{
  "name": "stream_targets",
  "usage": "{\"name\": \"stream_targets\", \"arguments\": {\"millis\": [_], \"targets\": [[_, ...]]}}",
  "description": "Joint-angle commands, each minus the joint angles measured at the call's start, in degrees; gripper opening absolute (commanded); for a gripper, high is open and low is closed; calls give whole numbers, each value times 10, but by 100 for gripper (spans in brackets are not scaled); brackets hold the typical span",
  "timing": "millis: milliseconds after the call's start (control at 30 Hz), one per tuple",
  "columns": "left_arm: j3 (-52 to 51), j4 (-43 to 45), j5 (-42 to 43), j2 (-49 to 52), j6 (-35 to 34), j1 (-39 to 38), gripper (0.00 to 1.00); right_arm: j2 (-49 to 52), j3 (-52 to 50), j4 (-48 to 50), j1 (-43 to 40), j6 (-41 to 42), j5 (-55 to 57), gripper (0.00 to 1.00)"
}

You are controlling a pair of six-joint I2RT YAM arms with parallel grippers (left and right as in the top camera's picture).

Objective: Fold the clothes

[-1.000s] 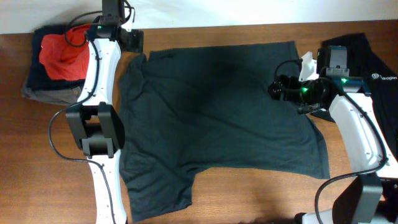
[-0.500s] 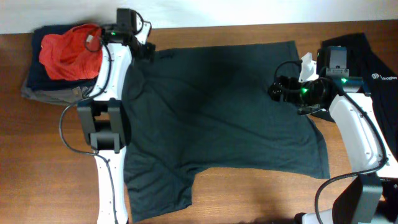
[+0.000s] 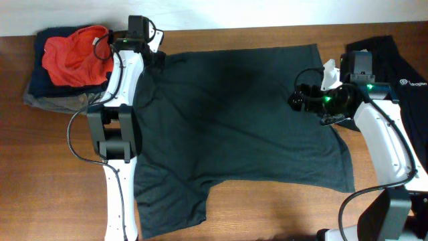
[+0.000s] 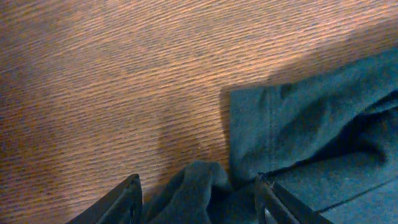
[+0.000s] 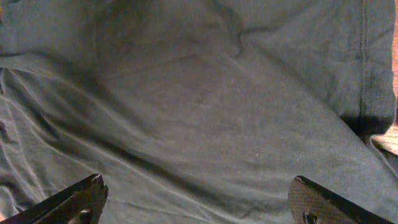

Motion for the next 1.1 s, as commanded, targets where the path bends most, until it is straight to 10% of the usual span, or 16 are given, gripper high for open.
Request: {"name": "stream_targets", "arguments": {"millis": [0,233,467,1067], "targets": [[5,1,-15,1,9,3,57,12,1,-6,2,-3,8,97],[5,10,-17,2,9,7,42,21,1,-8,2,-2,12,97],[5,10,-34,2,9,10,3,21,1,-8,2,-2,12,97],[210,-109,-61,-12,-60,14,1,21,1,17,2,-2,38,97]]}}
